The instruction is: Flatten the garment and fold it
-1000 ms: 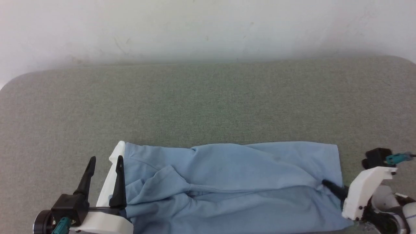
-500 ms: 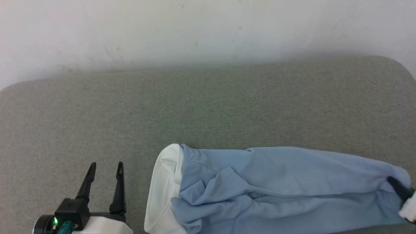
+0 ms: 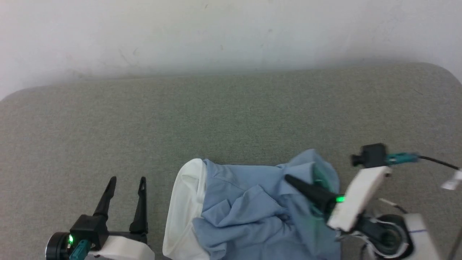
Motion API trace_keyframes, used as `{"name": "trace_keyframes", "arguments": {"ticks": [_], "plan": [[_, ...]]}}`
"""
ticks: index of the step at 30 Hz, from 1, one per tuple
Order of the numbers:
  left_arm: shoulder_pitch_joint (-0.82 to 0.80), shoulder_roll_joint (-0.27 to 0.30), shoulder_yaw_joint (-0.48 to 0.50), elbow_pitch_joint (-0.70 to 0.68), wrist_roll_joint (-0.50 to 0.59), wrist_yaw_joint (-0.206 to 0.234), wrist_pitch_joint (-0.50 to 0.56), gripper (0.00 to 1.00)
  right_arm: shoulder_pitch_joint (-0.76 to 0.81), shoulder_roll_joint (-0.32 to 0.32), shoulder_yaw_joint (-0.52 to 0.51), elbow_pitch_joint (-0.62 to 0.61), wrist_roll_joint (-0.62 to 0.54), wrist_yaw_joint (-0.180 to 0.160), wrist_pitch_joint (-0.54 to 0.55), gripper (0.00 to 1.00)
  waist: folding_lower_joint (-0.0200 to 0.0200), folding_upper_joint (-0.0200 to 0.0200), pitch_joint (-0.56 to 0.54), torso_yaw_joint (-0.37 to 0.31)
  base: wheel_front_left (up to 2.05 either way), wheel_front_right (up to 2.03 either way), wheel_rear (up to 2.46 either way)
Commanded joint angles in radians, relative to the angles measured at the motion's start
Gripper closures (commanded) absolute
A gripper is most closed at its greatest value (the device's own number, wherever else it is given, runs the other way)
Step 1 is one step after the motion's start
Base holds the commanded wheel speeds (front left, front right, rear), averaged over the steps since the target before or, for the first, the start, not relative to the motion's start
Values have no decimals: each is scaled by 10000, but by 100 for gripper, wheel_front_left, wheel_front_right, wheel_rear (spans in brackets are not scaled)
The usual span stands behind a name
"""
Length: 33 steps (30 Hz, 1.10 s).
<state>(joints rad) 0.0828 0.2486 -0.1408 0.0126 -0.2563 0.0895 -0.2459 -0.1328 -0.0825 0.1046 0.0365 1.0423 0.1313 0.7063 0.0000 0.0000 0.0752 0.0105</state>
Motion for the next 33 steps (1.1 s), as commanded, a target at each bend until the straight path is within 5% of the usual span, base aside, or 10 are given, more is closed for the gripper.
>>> {"name": "trace_keyframes", "arguments": {"ticks": [1, 8, 12, 13, 15, 21, 29, 33], "plan": [[-219, 34, -56, 45, -28, -49, 11, 0, -292, 143, 509, 202, 207, -6, -182, 100, 0, 0, 41, 145, 0, 0, 0], [-546, -83, -319, 266, -30, -149, 2, 0, -1273, 315, 3458, 1465, 816, -6, -1897, 100, 0, 0, 182, 627, 0, 0, 0], [-652, -127, -364, 351, -33, -154, -21, 0, -1689, 319, 4330, 2034, 1019, -6, -2860, 96, 0, 0, 286, 789, 0, 0, 0], [-671, -137, -369, 389, -35, -152, -31, 0, -1819, 319, 4593, 2234, 1120, -6, -3125, 72, 0, 0, 305, 804, 0, 0, 0], [-709, -164, -378, 454, -40, -145, -49, 0, -2134, 320, 5162, 2652, 1076, -6, -3464, 0, 0, 0, 356, 828, 0, 0, 0], [-728, -203, -346, 633, -27, -84, -103, 0, -3367, -310, 6951, 3074, -90, -6, -4437, 0, 0, 0, 327, 751, 0, 0, 0], [-541, -172, -212, 716, -54, 15, -131, 0, -4627, -1871, 9276, 1726, -2034, -6, -4443, 0, 0, 0, 98, 430, 0, 0, 0], [-470, -178, -179, 725, -74, 59, -138, 0, -4853, -2678, 9504, 810, -3027, -6, -4837, 0, 0, 0, -6, 293, 0, 0, 0]]}}
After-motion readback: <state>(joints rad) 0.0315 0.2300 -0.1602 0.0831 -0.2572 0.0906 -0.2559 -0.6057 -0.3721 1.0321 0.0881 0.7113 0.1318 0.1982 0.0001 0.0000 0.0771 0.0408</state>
